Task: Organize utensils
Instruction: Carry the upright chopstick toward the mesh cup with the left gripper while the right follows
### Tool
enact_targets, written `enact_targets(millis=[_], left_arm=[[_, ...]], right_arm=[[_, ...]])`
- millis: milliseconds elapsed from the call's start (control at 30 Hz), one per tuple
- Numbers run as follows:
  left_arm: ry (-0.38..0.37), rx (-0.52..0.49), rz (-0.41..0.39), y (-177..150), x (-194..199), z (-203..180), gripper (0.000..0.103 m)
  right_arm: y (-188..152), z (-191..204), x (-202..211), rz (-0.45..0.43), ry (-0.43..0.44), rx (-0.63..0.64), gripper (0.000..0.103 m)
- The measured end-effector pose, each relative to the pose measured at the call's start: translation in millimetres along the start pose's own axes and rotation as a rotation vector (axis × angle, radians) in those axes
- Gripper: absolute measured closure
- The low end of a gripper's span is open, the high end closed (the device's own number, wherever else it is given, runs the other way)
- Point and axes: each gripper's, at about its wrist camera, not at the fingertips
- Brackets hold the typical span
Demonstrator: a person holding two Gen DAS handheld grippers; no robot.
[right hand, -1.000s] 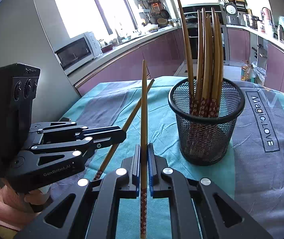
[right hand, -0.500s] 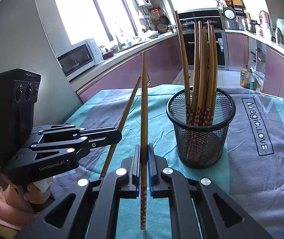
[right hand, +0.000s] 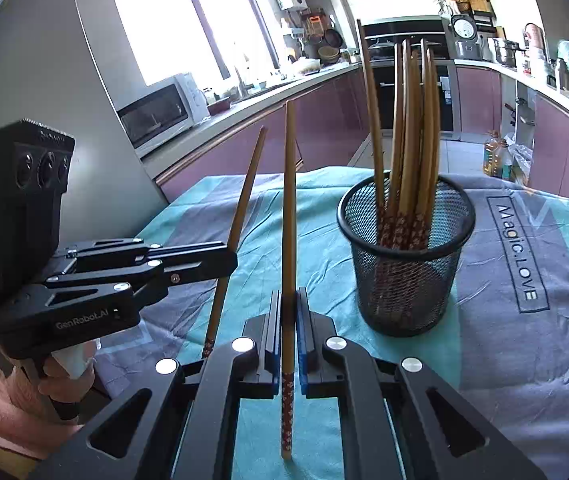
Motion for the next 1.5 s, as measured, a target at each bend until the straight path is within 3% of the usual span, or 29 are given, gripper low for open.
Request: enact_targets(millis=[633, 1500], left_arm=[[-0.051, -0.020, 0.027, -1, -8, -3, 0.095], [-0.039, -0.026, 0.005, 5, -8, -5, 0.095]], right_arm=[[-2, 6, 1, -0.006, 0.021, 0.031, 0.097], [3, -1, 16, -0.065, 0.001, 0.002, 0.097]])
Point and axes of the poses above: each gripper's, at about its wrist camera, not at the fingertips, and x roughly against the way its jaws point, z to its left, y to its top, and after that the axes turned 12 degrees about -x, right-handed
